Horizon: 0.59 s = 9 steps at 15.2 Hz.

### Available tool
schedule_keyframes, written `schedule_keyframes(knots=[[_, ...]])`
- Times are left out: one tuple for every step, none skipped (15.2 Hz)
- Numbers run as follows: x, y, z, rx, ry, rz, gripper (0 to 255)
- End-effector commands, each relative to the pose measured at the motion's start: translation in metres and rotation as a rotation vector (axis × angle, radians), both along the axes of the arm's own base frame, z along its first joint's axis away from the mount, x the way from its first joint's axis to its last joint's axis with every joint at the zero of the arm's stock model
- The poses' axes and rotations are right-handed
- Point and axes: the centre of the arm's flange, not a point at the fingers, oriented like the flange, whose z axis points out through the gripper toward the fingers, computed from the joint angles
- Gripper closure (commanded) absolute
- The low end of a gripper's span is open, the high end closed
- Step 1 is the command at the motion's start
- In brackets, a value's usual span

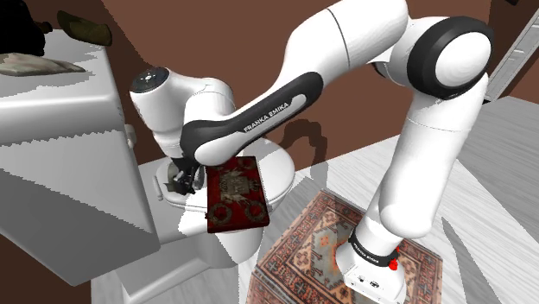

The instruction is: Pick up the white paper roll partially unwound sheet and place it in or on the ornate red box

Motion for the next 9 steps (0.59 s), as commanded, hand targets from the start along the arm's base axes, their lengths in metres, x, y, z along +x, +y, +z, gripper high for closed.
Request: schedule_keyframes(knots=[[0.006,0.004,-0.012,-0.011,-0.008,0.006,0],[0.006,0.002,-0.017,-0.011,-0.008,0.006,0],[0.007,0.001,-0.022,-0.011,-0.008,0.006,0],[0.007,-0.001,-0.026,-0.011,-0.008,0.006,0],[0.008,-0.003,-0.031,-0.011,-0.008,0.006,0],[0.008,-0.005,-0.036,-0.011,-0.008,0.006,0],[0.009,-0.007,-0.041,-0.011,-0.008,0.006,0],[0.009,-0.008,-0.044,-0.011,-0.008,0.006,0],[0.009,-0.008,-0.044,-0.01,-0.008,0.006,0]])
